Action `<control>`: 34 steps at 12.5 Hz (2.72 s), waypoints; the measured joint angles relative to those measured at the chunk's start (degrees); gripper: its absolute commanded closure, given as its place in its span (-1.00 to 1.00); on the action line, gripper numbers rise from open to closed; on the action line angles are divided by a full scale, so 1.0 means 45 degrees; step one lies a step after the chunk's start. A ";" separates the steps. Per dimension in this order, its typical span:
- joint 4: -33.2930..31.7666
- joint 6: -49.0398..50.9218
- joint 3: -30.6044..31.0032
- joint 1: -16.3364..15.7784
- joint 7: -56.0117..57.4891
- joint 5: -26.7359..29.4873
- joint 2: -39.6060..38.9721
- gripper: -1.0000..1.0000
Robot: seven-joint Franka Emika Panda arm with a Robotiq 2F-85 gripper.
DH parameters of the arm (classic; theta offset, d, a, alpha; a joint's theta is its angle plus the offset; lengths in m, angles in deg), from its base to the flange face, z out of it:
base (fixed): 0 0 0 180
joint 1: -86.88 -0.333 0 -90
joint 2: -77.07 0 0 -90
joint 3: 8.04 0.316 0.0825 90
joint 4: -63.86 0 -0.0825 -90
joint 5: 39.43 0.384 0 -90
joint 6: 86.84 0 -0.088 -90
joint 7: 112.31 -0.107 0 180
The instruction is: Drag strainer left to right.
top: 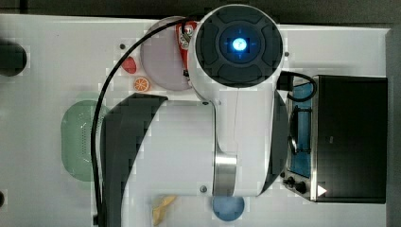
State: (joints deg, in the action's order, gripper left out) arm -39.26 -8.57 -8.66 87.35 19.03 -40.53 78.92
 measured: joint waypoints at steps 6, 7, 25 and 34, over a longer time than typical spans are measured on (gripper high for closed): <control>-0.3146 0.2215 0.0219 0.0068 -0.0345 0.0686 0.5751 -1.00; -0.2698 0.1906 0.0575 0.0117 -0.0523 0.0814 0.5773 -1.00; -0.3320 -0.6354 0.7822 -0.0957 -1.5996 -0.1094 -0.4870 -1.00; -0.3792 -0.9593 0.6087 -0.1498 -1.6556 -0.1827 -0.8137 -1.00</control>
State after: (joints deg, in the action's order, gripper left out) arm -56.33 -51.73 18.73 80.61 -55.47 -48.75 42.30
